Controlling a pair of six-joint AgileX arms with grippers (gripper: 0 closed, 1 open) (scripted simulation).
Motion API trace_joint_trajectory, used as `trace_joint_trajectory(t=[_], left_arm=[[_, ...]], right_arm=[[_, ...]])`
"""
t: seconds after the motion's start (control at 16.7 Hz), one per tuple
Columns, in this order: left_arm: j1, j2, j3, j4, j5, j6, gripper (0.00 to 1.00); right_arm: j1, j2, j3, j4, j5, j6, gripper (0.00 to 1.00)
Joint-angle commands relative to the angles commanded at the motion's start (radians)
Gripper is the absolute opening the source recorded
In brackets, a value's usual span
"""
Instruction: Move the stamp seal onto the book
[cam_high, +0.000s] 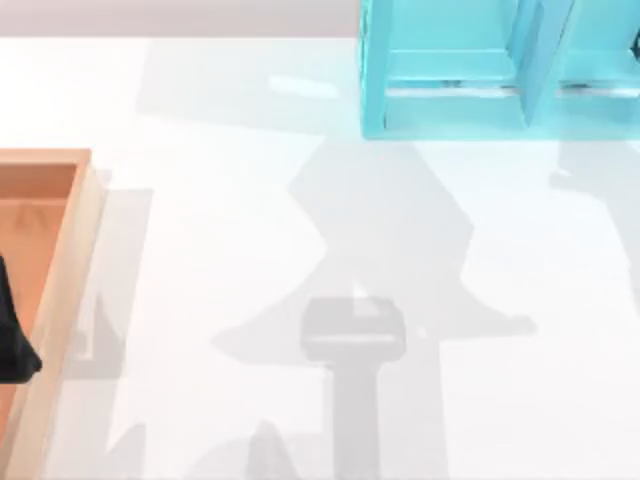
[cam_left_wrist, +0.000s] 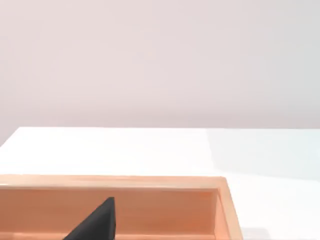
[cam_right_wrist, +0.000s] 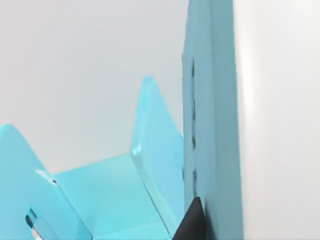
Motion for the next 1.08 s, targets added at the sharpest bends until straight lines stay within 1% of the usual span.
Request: trace_joint_trajectory(t=[0.12,0.3,0.48,0.78,0.96,1.08], left_arm=[[0.0,0.0,0.0,0.0,0.0,0.0,1.0],[0.0,0.0,0.0,0.0,0.0,0.0,1.0],[0.0,0.0,0.0,0.0,0.0,0.0,1.0],[0.0,0.0,0.0,0.0,0.0,0.0,1.0],[0.0,0.0,0.0,0.0,0.0,0.0,1.0],[0.0,0.0,0.0,0.0,0.0,0.0,1.0]], right_arm=[[0.068,0.029,0.027,0.025,0.053,-0.073,0.0],[0.222,0.105,0.072,0.069,0.169,-0.258,0.0],[0.421,0.214,0.115,0.11,0.311,-0.502,0.0],[0.756,0.431,0.172,0.163,0.566,-0.958,0.0],[0.922,0.559,0.191,0.184,0.707,-1.215,0.0],[1.014,0.631,0.206,0.199,0.79,-1.349,0.0]])
